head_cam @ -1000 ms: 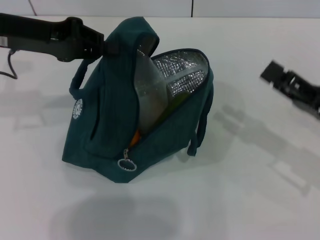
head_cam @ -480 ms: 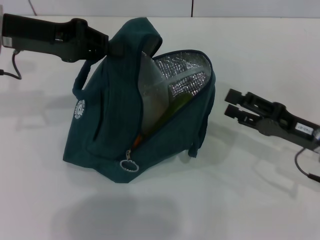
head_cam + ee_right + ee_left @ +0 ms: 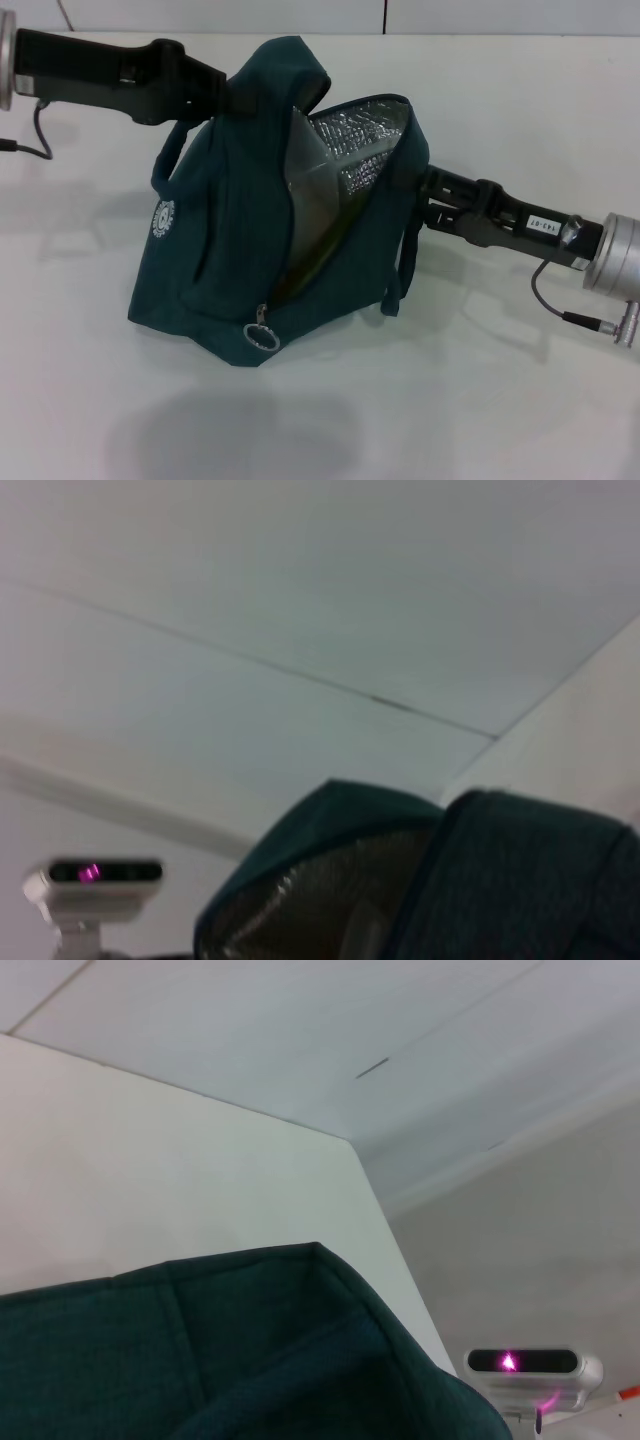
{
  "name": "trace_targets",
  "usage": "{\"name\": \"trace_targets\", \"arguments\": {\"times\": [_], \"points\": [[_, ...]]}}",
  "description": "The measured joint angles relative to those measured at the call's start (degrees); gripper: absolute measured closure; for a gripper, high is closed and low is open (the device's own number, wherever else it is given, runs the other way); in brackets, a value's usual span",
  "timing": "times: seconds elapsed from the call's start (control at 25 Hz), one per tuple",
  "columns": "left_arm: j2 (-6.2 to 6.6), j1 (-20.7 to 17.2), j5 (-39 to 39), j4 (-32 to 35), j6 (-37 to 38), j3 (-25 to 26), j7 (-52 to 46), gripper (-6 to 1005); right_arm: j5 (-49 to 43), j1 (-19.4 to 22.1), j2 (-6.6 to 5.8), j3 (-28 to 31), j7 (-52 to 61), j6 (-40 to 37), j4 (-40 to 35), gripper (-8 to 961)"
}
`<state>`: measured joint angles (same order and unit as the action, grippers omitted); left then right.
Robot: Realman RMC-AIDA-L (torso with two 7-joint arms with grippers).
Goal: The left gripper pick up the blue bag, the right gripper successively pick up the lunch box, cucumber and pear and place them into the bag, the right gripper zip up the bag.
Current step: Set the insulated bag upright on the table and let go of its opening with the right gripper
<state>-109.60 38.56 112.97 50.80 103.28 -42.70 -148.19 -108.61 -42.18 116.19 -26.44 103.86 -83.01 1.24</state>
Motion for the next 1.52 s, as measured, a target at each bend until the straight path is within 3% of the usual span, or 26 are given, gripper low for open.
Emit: {"name": "trace_targets", "arguments": {"times": [0.44,0.56,0.96,1.36,1.52], "points": [[-0.28,-0.3,0.2,0.0,0.1,0.0,0.1,949,1.3,1.4,-0.01,-0.4,-7.4,-0.8,-0.6,148],[-0.29,-0.2,0.2,0.0,0.2,0.0,0.2,949,1.4,1.6,0.00,-0.5,-7.7,-0.9,-0.7,388],[-0.36,-0.1,0.3,0.0,0.2,0.0,0.5,949,1.4,1.8,0.00,-0.3,-8.7,-0.3,-1.2,814],[-0.55,-0.2,0.2,0.0,0.5,-0.1,0.8,949,2.5,2.3,-0.08,-0.2,-12.3,-0.7,-2.3,887],[-1.02,0.2,0.0,0.0,1.3,-0.2,0.2,949,3.9,3.7,-0.17,-0.2,-13.4,-4.4,-4.8,902]]}}
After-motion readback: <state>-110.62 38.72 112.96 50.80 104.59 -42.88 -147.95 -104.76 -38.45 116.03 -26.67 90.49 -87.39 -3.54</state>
